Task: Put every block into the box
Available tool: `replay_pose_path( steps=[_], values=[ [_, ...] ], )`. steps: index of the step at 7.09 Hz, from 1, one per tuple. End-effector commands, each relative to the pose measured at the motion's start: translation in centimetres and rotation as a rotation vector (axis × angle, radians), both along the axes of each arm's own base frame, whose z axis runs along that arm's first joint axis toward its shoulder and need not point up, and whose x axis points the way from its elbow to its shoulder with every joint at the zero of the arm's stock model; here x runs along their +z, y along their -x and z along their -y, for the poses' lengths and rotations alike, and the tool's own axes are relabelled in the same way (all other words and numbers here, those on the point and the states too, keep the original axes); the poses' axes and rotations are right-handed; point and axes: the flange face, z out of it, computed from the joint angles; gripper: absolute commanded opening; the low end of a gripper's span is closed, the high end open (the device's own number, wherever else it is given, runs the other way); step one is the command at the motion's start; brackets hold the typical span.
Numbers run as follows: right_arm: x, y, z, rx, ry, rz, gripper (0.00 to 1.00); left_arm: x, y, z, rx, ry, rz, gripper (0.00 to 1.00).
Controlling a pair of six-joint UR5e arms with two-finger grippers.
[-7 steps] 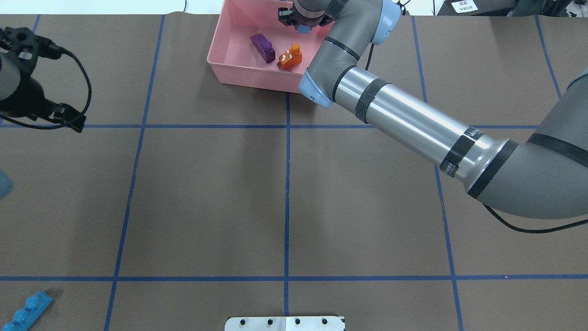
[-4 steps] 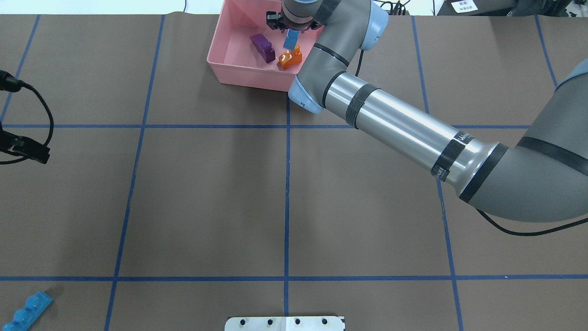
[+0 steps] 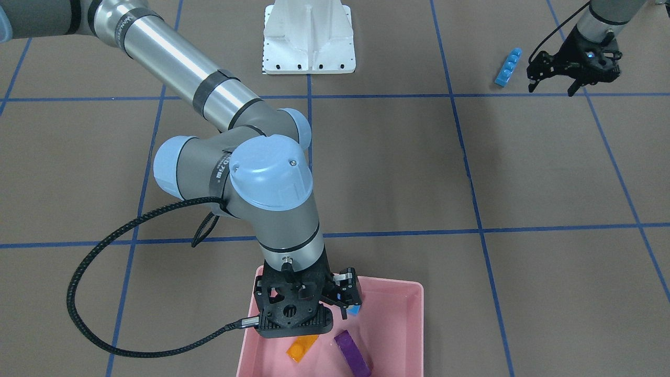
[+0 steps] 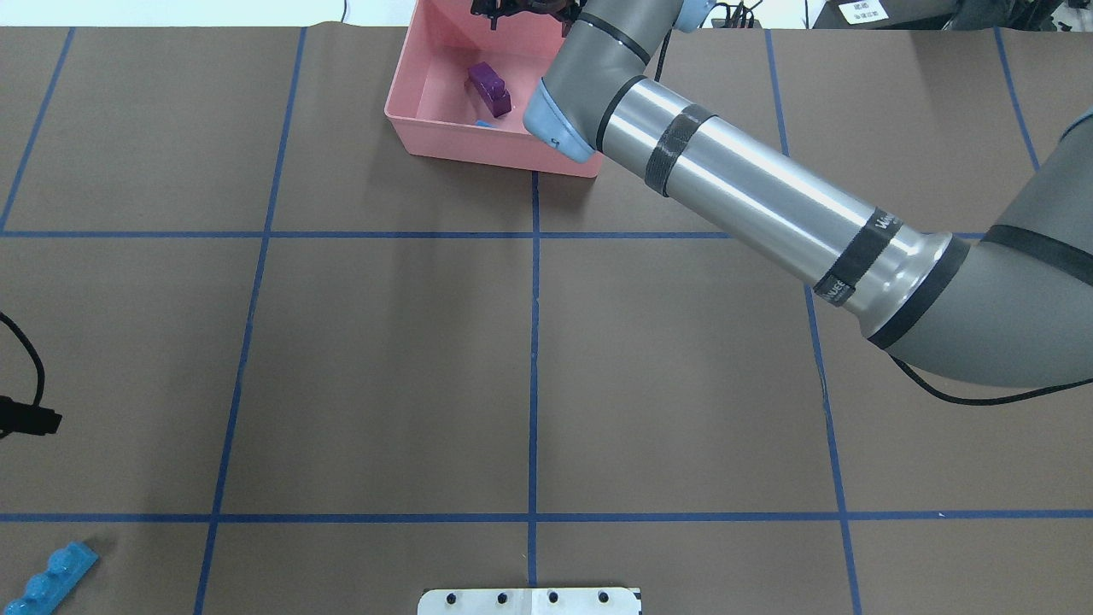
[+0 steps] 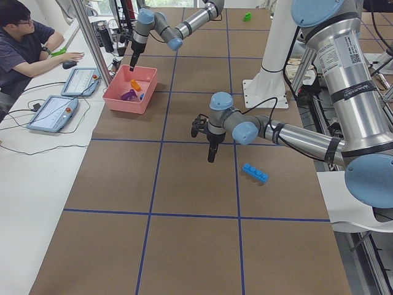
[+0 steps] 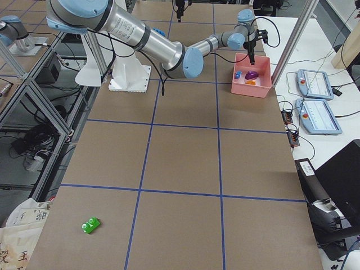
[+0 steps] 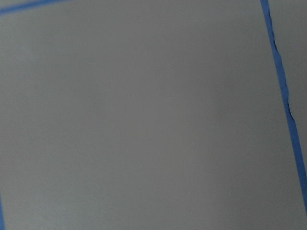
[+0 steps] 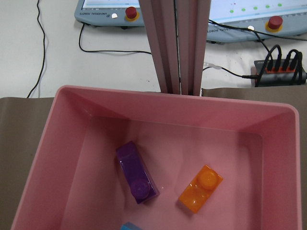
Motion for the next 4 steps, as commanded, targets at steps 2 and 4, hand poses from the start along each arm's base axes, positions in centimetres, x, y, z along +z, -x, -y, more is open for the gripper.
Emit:
replay_pose_path(
  steps=[2,4],
  values=[
    [-1.3,-4.4,-2.5,-0.064,0.140,-0.018,1.00,3.4,-1.0,-9.8,0.025,0.025,-0.001,1.00],
    [2.4,-7.1,-5.5,-0.082,0.163,-0.035,1.00,4.0,-2.5,-12.7,0.039,0.030,0.019,1.00]
  ],
)
